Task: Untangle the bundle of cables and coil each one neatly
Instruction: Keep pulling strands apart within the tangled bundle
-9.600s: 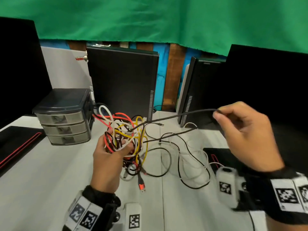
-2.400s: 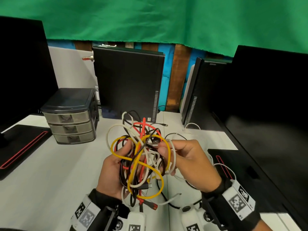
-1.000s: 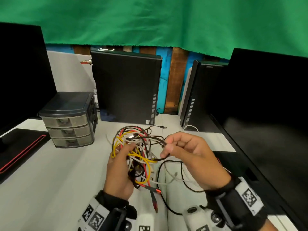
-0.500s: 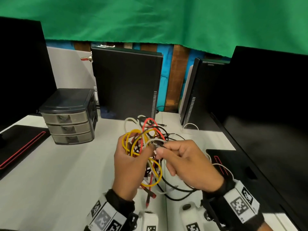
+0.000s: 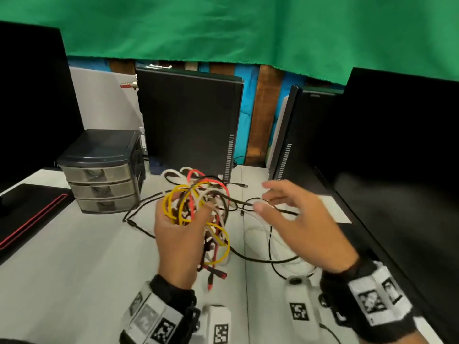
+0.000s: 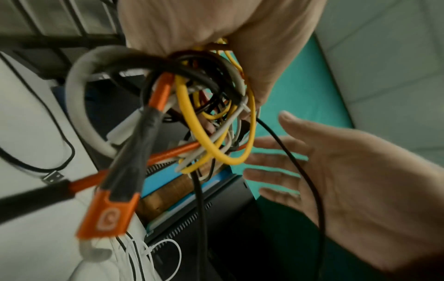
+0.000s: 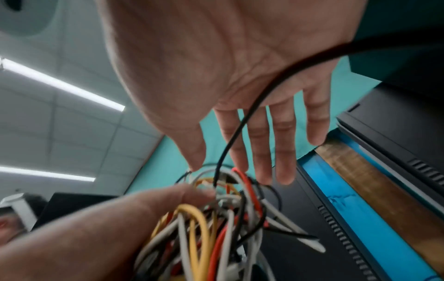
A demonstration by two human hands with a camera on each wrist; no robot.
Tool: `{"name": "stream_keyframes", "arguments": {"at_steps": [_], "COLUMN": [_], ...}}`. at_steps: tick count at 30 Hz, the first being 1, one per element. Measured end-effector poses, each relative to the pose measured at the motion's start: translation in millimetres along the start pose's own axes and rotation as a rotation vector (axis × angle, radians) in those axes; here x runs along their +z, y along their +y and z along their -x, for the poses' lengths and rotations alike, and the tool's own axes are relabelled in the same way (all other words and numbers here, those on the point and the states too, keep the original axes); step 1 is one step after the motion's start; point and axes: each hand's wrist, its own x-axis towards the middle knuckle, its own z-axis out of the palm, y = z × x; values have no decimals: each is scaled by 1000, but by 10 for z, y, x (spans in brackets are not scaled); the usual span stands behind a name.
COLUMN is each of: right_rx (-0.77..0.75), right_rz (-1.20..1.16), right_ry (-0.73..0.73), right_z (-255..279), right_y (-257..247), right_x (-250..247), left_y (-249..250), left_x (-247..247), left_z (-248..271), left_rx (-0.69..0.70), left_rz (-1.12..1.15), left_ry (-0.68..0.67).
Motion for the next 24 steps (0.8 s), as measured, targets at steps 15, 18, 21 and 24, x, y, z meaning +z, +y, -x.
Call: {"name": "stream_keyframes", "arguments": {"at_steps": [15,18,21,24], "right_rx": [-39,110,0,-279], "right_rz": [-108,-82,215,285], "right_ry": [580,772,685,433], "right_z": [-132,-154,-119,10], "right_y": [386,601,386,10], "right_x": [-625,-734,-429,84], "left_y": [-55,-41,-58,-46], "left_x": [-273,-389,-248,-15], "left_z": [-349,-452,-299,-26], "left_rx": [-68,-32,40,94], "left_rz": [129,145,26,-59], "left_ry": [245,262,157,25]}}
